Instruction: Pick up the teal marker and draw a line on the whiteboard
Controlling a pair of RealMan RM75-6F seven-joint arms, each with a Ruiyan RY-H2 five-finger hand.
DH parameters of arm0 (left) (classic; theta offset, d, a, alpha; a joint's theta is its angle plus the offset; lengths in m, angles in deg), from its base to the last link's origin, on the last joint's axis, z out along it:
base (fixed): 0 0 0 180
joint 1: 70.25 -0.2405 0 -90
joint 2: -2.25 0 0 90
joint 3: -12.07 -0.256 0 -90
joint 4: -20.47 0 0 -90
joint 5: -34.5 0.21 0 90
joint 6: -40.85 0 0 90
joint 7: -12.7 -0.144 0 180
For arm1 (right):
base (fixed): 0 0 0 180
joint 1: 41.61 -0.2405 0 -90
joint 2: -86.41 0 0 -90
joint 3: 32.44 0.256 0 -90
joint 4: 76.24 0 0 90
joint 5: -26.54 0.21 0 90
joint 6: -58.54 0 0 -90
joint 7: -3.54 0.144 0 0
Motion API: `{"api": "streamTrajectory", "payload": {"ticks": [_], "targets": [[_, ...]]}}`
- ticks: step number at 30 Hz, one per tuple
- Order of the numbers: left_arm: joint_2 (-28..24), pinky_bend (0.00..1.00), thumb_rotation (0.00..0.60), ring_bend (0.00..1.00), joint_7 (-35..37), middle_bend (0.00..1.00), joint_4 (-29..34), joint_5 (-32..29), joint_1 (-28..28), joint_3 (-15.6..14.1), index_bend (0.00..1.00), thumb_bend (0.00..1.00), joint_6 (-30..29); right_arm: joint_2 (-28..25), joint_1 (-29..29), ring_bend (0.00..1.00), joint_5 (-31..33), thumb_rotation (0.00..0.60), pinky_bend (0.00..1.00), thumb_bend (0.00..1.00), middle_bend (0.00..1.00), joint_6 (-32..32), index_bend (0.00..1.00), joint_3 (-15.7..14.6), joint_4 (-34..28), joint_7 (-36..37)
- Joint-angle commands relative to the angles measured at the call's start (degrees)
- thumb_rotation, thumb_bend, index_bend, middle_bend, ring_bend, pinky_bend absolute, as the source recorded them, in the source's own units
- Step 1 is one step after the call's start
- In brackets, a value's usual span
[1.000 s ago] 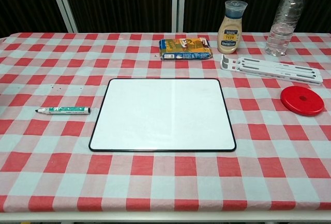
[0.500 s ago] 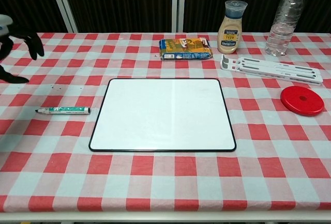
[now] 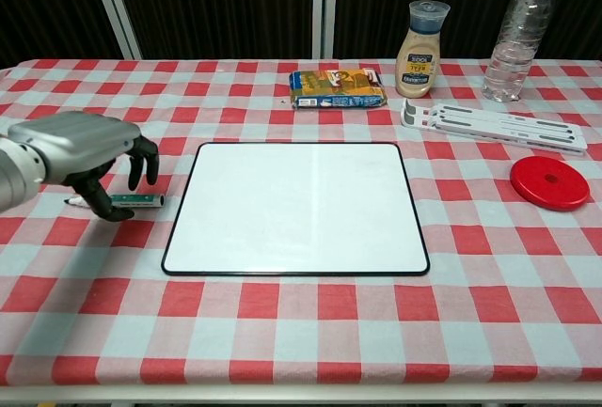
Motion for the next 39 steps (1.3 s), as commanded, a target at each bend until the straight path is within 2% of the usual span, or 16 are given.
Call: {"api": "streamTrajectory", "payload": {"ticks": [1,6,14,19,35,39], "targets": [[2.2,0.91,0.6,0.76,-2.3,0.45,-1.3,-2.4,1.5,-0.3,0.41,0.26,-1.8,0.1,0.1,0.0,0.1,0.6,0.0,0.19,0.06,0.0,0.0,-0.1,0.3,0.3],[3.7,0.91,0.6,0.77,-2.4,0.45,-3.5,-3.4,2.0,0.1,0.41,0.26,-4.1,0.1,0.1,0.0,0.4,0.6,0.0,0.19,0.06,0.1,0.0,-0.1,0.6,0.7],[3.7,0.91,0.6,0.77,-2.4,0.45,-5.1,-5.1,2.9,-0.4,0.41,0.27,-3.3,0.4,0.1,0.0,0.7,0.6,0.0,0.19,0.06,0.5,0.0,-0.2,0.9,0.9],[4.7,0.91,0.6,0.78,-1.0,0.46,-7.4,-4.4,3.1,-0.5,0.45,0.32,-3.5,0.3,0.2,0.0,0.9,0.6,0.0,0.19,0.06,0.3,0.0,-0.1,0.6,0.6],[4.9,0.91,0.6,0.79,0.6,0.48,-8.5,-5.4,3.2,-1.5,0.47,0.33,-2.5,0.0,0.5,0.0,1.2,0.6,0.0,0.19,0.06,0.1,0.0,-0.2,0.1,0.2],[5.0,0.92,0.6,0.8,1.9,0.52,-8.8,-4.3,3.0,-1.6,0.5,0.35,-2.8,-0.1,0.7,0.0,1.5,0.6,0.0,0.19,0.06,0.0,0.0,-0.2,-0.1,0.0]]}}
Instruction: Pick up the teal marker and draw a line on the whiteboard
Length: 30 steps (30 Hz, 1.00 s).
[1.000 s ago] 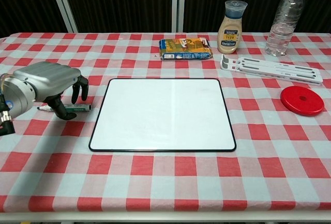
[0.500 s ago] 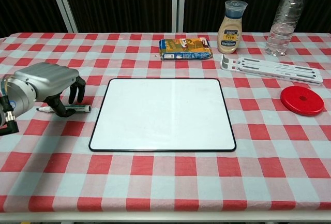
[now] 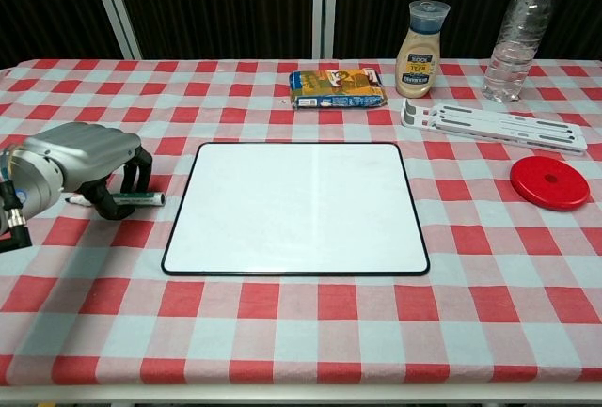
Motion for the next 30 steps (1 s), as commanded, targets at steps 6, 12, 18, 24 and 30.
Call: {"api": "streamTrajectory", "payload": {"ticks": [6,12,18,24,30], "targets": [[-0.6,0.95,0.6,0.83,6.3,0.61,0.5,6.0,-0.9,0.5,0.59,0.38,-0.8,-0.2,0.2,0.0,-0.1,0.6,0.0,0.19,0.06,-0.2,0.0,-0.1,-0.4,-0.3],[-2.4,0.95,0.6,0.83,18.2,0.61,3.2,10.9,-0.4,4.1,0.59,0.39,4.0,-0.5,0.6,0.0,-0.3,0.6,0.0,0.19,0.06,-0.8,0.0,-0.2,-0.5,-0.1],[1.6,0.92,0.6,0.81,36.1,0.61,-3.2,20.3,1.5,7.2,0.59,0.4,10.0,-0.8,1.1,0.0,-0.3,0.6,0.0,0.19,0.06,-1.4,0.0,-0.3,-0.2,0.7],[6.7,0.9,0.6,0.78,49.3,0.61,-13.6,29.0,3.4,7.0,0.59,0.41,11.4,-1.0,1.3,0.0,-0.3,0.6,0.0,0.19,0.06,-1.4,0.0,-0.4,0.0,1.2],[9.0,0.9,0.6,0.77,54.3,0.61,-20.2,33.1,3.9,4.9,0.59,0.41,11.8,-0.7,1.2,0.0,-0.3,0.6,0.0,0.19,0.06,-1.1,0.0,-0.4,0.1,1.2]]}}
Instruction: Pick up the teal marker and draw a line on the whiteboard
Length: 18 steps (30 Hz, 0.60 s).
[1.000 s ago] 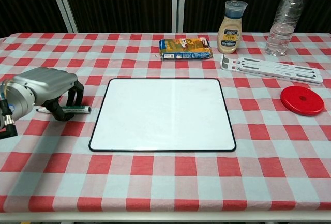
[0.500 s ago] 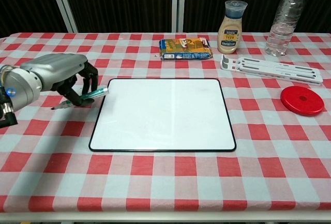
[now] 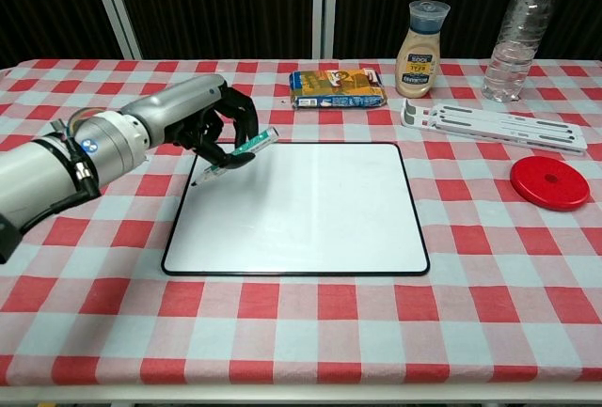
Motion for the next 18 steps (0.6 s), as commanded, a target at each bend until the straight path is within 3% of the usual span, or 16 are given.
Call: {"api": "streamTrajectory", "payload": {"ticks": [1,10,18], "targets": [[2.1,0.9,0.6,0.77,2.9,0.61,-3.9,2.5,0.7,-1.3,0.59,0.41,0.8,0.1,0.0,0.0,0.0,0.6,0.0,0.19,0.06,0.1,0.0,0.0,0.0,0.0],[6.6,0.9,0.6,0.76,4.8,0.61,-10.8,4.8,2.1,-2.3,0.59,0.41,1.3,-0.2,0.5,0.0,0.1,0.6,0.0,0.19,0.06,-0.3,0.0,-0.2,-0.4,-0.3],[12.2,0.9,0.6,0.75,4.8,0.61,-13.7,5.9,6.7,0.0,0.59,0.41,2.8,-0.7,1.4,0.0,0.3,0.6,0.0,0.19,0.06,-1.2,0.0,-0.3,-0.7,-0.1]]}}
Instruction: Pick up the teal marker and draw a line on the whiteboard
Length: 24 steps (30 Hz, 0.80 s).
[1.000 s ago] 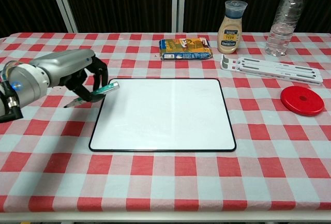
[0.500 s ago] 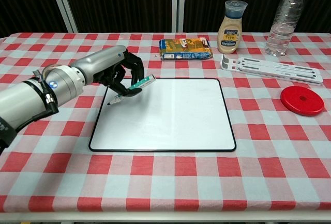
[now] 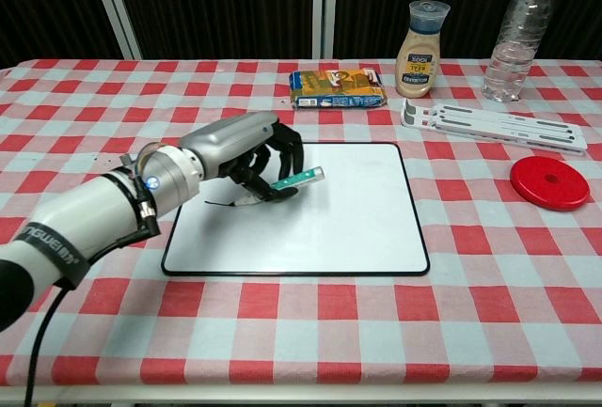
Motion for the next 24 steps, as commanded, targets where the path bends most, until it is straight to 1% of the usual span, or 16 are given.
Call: {"api": "streamTrajectory", "payload": {"ticks": [1,4,7,10,13,18,24], "targets": [[2.5,0.9,0.6,0.75,-0.2,0.61,-1.2,0.3,2.6,1.8,0.59,0.41,1.0,-0.2,0.3,0.0,0.1,0.6,0.0,0.19,0.06,-0.3,0.0,0.0,0.0,0.2],[3.7,0.9,0.6,0.75,-0.4,0.61,-1.0,0.3,4.7,3.8,0.59,0.41,0.8,-0.5,0.6,0.0,0.2,0.6,0.0,0.19,0.06,-0.7,0.0,0.1,0.0,0.5],[2.6,0.9,0.6,0.75,-0.6,0.61,1.9,0.8,5.0,5.2,0.59,0.41,-1.4,-0.7,0.6,0.0,0.1,0.6,0.0,0.19,0.06,-0.7,0.0,0.1,0.3,1.1],[0.1,0.9,0.6,0.75,-0.8,0.61,5.9,0.7,3.6,4.9,0.59,0.41,-2.5,-0.6,0.5,0.0,0.0,0.6,0.0,0.19,0.06,-0.4,0.0,0.2,0.9,1.8],[-1.7,0.9,0.6,0.75,-2.0,0.61,7.3,0.0,2.3,3.9,0.59,0.41,-2.5,-0.3,0.2,0.0,-0.1,0.6,0.0,0.19,0.06,0.1,0.0,0.2,1.5,2.5],[-1.0,0.9,0.6,0.74,-2.1,0.61,4.3,-2.6,1.3,3.3,0.59,0.41,-0.8,0.0,0.1,0.0,-0.3,0.6,0.0,0.19,0.06,0.3,0.0,0.2,2.1,3.0],[0.7,0.89,0.6,0.73,-1.4,0.61,-0.3,-3.3,1.5,3.4,0.59,0.41,-0.1,-0.1,0.2,0.0,-0.3,0.6,0.0,0.19,0.06,0.2,0.0,0.2,1.7,2.6]]}}
